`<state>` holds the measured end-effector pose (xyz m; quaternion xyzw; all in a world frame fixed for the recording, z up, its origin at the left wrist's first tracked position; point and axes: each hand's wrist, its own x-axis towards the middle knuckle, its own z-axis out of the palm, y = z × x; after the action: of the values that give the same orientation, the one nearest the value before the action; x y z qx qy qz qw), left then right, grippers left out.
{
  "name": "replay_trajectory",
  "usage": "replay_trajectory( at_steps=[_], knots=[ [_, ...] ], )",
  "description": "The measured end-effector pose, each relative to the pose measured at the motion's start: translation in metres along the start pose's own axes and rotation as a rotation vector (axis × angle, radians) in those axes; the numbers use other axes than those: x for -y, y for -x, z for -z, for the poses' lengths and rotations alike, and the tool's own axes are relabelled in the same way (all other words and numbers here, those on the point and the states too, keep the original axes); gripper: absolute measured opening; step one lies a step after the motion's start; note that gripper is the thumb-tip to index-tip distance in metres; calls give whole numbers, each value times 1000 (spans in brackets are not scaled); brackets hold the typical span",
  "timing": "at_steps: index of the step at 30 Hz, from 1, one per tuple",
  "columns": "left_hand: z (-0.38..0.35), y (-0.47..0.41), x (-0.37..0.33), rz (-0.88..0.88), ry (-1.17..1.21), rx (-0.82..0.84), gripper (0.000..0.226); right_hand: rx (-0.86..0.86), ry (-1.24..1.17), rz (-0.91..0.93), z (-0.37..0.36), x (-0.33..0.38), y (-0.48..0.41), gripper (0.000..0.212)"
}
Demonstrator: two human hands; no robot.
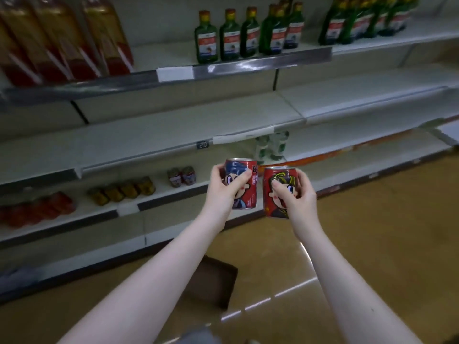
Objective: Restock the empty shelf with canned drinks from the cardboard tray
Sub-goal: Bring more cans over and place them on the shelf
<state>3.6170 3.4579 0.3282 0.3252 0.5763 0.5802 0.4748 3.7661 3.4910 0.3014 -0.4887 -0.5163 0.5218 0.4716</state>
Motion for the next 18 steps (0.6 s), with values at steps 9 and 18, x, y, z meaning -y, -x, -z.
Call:
replay_trajectory(
  at_steps=[9, 18],
  knots=[
    [42, -32, -4, -2, 3, -180, 56, 159, -1, -4, -50, -9, -43, 59],
    [86, -62, 22, 55, 105, -245, 57, 181, -30, -27, -100, -25, -65, 59]
  ],
)
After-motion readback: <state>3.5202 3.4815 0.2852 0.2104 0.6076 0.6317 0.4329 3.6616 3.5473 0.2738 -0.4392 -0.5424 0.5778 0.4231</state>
